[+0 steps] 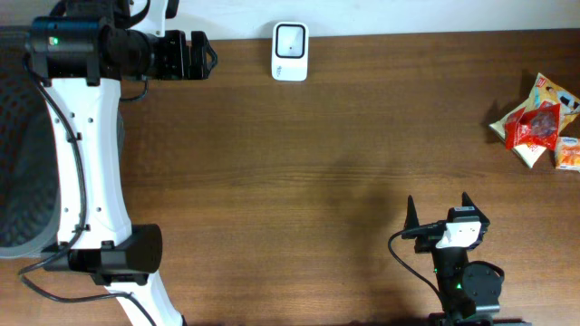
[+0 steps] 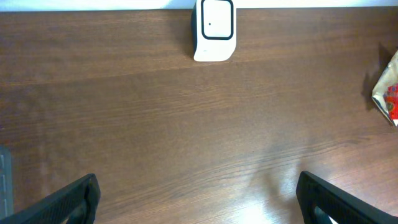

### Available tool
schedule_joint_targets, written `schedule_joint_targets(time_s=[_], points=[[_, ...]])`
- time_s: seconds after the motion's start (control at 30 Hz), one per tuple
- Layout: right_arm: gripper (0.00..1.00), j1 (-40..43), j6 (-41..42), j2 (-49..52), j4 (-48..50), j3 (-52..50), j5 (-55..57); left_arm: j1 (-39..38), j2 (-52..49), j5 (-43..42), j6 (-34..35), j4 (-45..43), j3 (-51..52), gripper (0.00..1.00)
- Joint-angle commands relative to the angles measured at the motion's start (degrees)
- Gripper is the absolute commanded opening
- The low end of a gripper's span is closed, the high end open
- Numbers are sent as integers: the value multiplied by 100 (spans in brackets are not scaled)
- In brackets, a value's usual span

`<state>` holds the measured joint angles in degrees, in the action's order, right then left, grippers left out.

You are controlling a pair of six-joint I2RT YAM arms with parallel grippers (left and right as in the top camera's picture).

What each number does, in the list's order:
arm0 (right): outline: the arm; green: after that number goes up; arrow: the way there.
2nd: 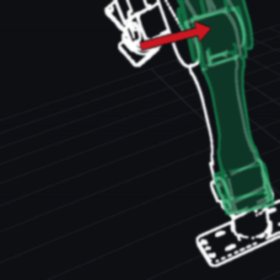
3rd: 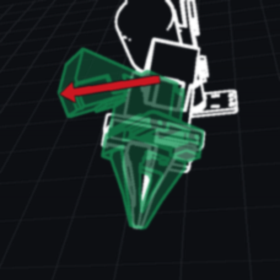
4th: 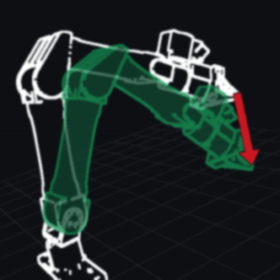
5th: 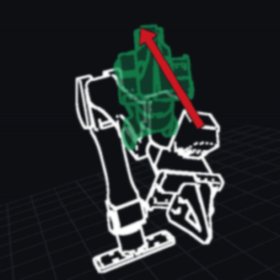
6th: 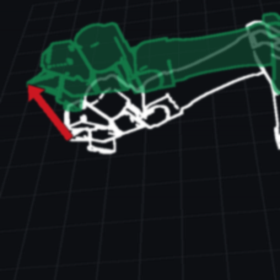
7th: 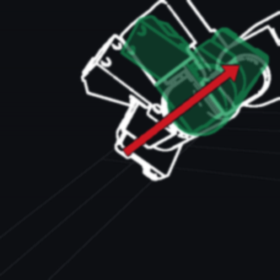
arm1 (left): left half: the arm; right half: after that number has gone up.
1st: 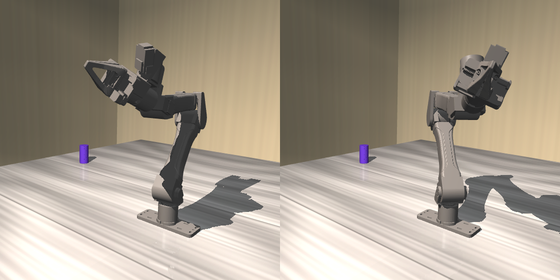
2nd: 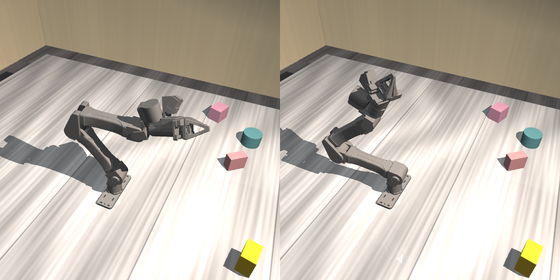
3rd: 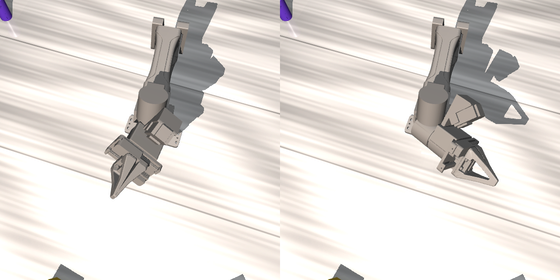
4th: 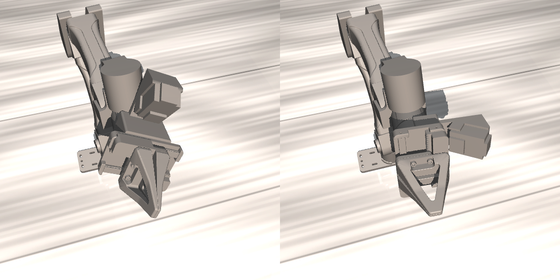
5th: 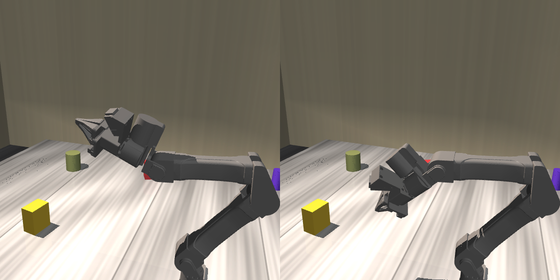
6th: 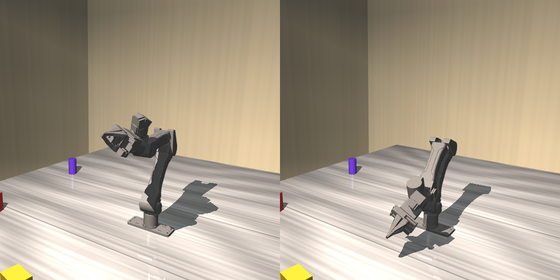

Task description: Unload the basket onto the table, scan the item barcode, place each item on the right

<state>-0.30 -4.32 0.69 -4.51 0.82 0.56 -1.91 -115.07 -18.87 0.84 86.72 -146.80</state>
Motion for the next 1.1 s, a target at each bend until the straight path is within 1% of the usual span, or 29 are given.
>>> schedule_joint_targets(time_s=[0.0,0.53,0.63,0.8,0.87,0.93,0.97,1.0,1.07], points=[[99,33,7,-44,-17,-50,-46,20,61,-22,-114,-13,-35,99],[98,33,7,-44,-17,-50,-46,20,61,-22,-114,-13,-35,99],[98,33,7,-44,-17,-50,-46,20,61,308,-114,70,-35,99],[98,33,7,-44,-17,-50,-46,-2,323,391,-116,376,-35,99],[98,33,7,-44,-17,-50,-46,-177,612,389,-595,317,17,99],[99,33,7,-44,-17,-50,-46,-382,929,391,-1226,240,273,99],[99,33,7,-44,-17,-50,-46,-516,1196,393,-1504,90,614,99],[99,33,7,-44,-17,-50,-46,-603,1473,396,-1600,-188,1073,99],[99,33,7,-44,-17,-50,-46,-634,2149,363,-1593,-1082,2424,99]])
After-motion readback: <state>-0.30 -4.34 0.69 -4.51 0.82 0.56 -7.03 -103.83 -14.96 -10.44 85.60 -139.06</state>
